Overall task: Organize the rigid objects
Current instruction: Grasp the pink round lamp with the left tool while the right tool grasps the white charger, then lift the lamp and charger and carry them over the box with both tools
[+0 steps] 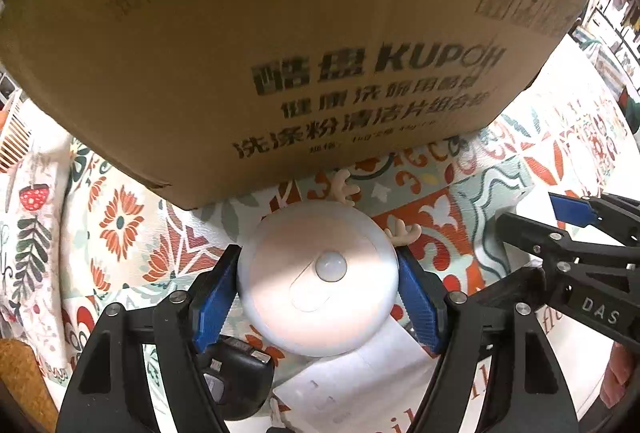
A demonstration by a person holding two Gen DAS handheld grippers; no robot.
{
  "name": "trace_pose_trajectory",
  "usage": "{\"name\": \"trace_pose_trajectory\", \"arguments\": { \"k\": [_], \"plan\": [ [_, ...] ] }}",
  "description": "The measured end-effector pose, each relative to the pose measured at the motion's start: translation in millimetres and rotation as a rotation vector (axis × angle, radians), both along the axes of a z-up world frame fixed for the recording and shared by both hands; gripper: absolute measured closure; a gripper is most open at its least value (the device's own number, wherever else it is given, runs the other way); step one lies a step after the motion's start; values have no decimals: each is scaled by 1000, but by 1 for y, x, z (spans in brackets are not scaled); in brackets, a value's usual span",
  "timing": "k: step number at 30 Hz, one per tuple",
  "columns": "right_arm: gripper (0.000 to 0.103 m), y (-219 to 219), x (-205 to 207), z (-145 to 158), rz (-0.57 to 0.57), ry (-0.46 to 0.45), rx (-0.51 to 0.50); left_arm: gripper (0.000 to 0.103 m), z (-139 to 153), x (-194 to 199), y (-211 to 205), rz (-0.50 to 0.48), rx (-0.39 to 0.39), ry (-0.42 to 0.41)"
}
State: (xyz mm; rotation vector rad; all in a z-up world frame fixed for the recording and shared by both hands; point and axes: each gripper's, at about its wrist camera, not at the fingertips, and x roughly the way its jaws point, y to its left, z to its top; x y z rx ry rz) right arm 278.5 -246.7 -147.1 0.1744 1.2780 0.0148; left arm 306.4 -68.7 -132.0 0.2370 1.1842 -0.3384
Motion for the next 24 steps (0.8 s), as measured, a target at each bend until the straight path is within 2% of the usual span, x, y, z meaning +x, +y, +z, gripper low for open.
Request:
{"name": "trace_pose_trajectory", "arguments": {
  "k": [15, 24],
  "plan": [
    [57, -19, -11, 43, -3, -109, -6, 28, 45, -24, 11, 31, -55, -100],
    [57, -11, -19, 60, -1, -159, -10, 28, 62, -25, 7, 39, -78, -131]
  ]
}}
